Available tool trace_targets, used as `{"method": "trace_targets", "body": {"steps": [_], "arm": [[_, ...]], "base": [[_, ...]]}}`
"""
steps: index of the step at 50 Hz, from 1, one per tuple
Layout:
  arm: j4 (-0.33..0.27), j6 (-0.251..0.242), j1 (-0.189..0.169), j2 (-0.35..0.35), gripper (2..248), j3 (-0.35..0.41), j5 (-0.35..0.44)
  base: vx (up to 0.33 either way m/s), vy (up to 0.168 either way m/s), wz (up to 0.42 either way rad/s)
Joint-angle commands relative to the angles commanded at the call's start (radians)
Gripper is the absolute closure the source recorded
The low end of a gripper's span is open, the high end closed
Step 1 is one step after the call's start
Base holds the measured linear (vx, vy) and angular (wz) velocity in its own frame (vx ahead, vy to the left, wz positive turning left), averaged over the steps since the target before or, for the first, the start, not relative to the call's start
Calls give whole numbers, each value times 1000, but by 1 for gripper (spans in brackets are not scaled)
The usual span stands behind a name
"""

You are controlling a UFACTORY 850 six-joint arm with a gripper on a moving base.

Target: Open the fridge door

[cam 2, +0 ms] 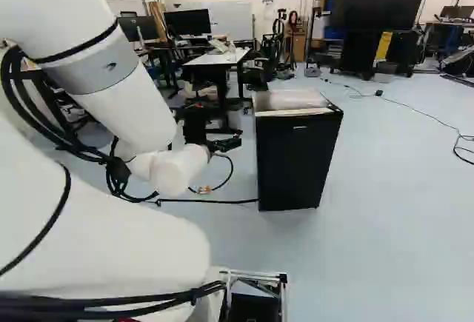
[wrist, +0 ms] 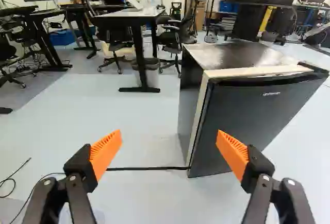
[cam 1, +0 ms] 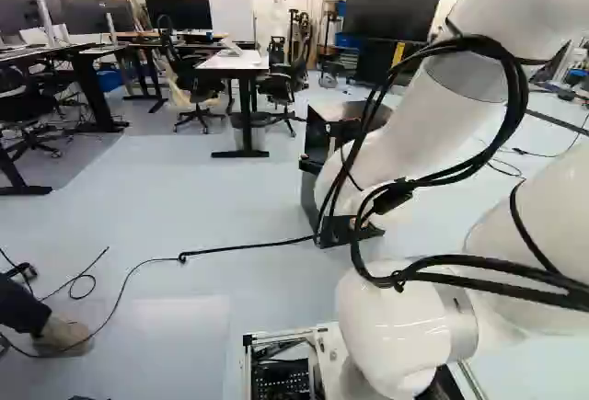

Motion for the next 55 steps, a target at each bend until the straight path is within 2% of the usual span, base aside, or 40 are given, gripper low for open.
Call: {"method": "trace_targets", "body": {"steps": [13, 27, 39, 55], "arm": [[0, 0, 0, -4, 3, -3, 0], [0, 0, 0, -42, 3, -36, 0], [0, 0, 0, -95, 3, -79, 0], [0, 0, 0, -207, 3, -146, 0]], "base": [[0, 0, 0], [0, 0, 0], [0, 0, 0], [0, 0, 0]]}}
